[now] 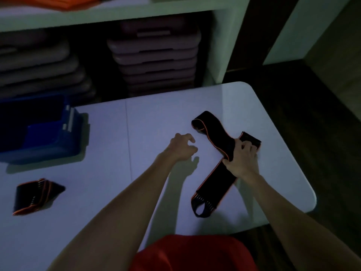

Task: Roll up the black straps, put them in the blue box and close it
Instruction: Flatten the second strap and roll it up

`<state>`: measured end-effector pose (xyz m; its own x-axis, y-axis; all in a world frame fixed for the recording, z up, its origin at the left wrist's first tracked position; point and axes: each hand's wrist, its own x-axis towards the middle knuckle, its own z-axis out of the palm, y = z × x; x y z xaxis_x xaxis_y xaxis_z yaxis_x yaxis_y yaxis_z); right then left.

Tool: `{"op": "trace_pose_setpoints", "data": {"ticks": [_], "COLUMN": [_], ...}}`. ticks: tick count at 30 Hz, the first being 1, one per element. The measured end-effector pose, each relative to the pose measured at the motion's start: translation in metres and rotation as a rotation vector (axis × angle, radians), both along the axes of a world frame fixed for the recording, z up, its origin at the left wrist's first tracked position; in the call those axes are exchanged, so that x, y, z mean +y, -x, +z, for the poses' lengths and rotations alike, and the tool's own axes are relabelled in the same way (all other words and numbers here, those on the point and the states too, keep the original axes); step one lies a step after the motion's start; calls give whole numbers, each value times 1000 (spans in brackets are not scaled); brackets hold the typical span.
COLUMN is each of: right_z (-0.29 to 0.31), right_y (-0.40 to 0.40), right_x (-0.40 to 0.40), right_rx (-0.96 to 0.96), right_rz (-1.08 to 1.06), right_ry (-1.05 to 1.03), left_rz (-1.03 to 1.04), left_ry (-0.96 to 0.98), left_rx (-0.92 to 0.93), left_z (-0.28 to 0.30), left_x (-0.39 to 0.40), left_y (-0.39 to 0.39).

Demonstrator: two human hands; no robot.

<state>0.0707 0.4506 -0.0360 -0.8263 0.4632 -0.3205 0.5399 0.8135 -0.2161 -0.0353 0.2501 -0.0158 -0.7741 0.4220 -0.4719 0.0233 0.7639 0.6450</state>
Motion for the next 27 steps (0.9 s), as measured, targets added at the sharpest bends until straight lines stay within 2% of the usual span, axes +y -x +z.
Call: {"op": "trace_pose_setpoints", "data": {"ticks": [3, 5, 7, 9, 11, 12, 17, 20, 23, 26, 27], "right_z": [-4, -2, 5, 20, 35, 40, 52, 50, 34, 14, 9], "right_y": [2, 6, 13, 21, 28, 31, 41, 43, 43, 38, 35], "right_x": [6, 8, 7, 1, -4, -5, -6, -4, -3, -11, -16], "right_rx": [120, 203, 282, 332, 275, 239, 159, 118, 114, -7, -72], "right_rz": [10, -22, -65, -181, -314, -319, -197, -169, -264, -162, -118], "right_ry": [44, 194, 409, 773, 1091, 1157, 1228, 1243, 1185, 1037, 1028], "left_rz": [-4, 5, 33, 74, 93, 89, 86, 21, 307, 487, 487], "left_ry": [11, 14, 21, 32, 48, 46, -50, -35, -161, -454, -526], "left_rx": [5, 62, 121, 151, 147, 140, 134, 138, -92, -643, -707], "left_z": [-4, -7, -9, -9, -9, -9, -9, -17, -7, 18, 19], "left_x": [15, 20, 23, 25, 25, 24, 19, 19, 23, 20, 19], "left_y": [1, 3, 5, 9, 12, 12, 13, 17, 17, 13, 13]}}
